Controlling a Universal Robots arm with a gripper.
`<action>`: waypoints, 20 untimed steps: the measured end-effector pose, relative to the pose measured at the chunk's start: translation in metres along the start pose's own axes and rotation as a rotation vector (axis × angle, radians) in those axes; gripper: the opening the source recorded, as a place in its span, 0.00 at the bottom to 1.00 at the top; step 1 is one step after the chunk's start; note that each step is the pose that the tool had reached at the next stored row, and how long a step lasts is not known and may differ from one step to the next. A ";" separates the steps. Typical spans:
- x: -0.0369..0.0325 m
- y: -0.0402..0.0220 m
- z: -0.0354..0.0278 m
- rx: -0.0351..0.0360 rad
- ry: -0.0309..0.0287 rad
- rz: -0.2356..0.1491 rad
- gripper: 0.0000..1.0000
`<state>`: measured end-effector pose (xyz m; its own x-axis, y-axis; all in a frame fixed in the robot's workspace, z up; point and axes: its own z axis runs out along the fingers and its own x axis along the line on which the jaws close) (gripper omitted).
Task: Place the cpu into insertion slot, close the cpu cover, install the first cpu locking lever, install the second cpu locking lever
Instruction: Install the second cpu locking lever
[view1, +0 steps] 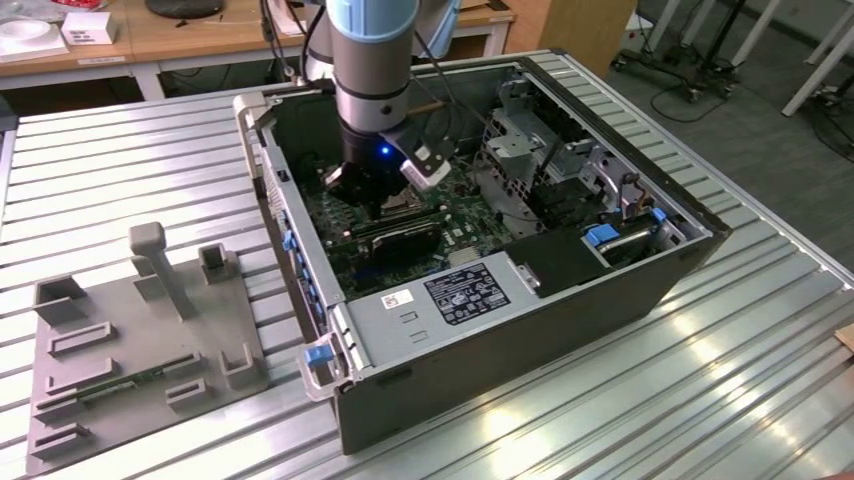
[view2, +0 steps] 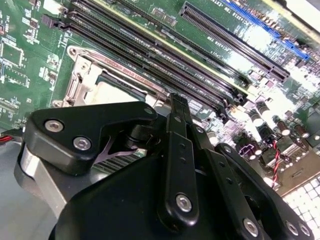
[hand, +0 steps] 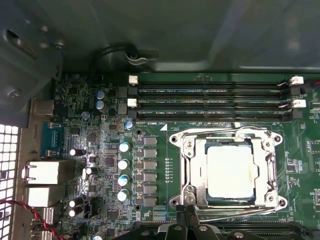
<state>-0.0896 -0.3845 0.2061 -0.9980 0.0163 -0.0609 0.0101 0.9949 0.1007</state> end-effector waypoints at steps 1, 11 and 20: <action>0.0003 -0.0002 0.0004 -0.0004 0.0001 0.000 0.11; 0.0016 -0.0009 0.0021 -0.0112 0.0002 0.001 0.11; 0.0017 -0.0014 0.0036 -0.0352 0.0002 0.003 0.11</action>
<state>-0.0911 -0.3855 0.2023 -0.9980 0.0192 -0.0604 0.0109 0.9907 0.1358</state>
